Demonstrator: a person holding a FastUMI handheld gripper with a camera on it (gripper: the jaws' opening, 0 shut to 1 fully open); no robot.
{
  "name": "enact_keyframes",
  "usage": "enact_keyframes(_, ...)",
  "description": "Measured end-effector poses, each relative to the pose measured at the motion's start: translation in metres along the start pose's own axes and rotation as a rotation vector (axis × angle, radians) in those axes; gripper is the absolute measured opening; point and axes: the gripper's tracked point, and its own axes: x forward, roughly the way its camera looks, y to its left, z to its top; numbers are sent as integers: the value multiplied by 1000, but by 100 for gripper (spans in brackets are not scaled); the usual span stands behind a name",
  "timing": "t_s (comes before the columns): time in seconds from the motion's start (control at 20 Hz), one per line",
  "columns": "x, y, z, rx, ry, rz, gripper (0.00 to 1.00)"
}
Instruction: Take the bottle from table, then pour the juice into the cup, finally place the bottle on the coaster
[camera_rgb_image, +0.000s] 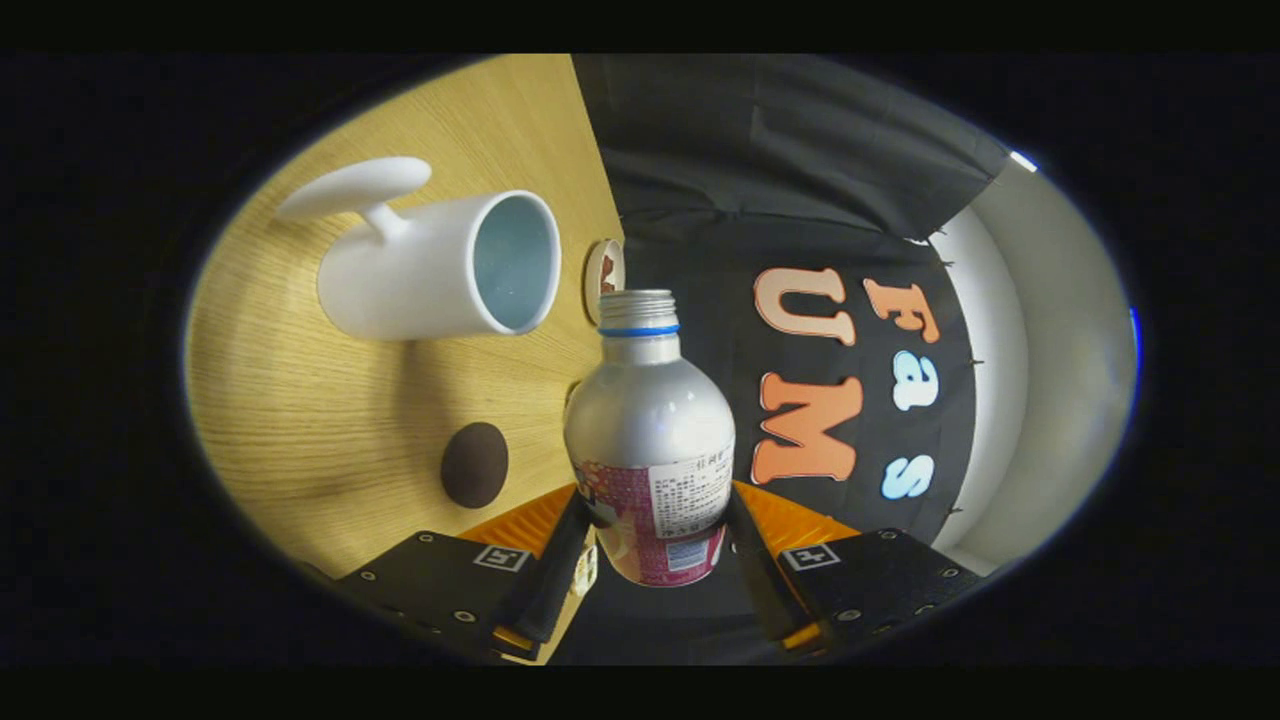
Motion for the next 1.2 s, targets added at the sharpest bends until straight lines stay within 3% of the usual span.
enact_keyframes(0.45, 0, -14, 3, -115, -21, -51, 76)
enact_keyframes(1.2, -1, -38, 2, -188, -38, -90, 76)
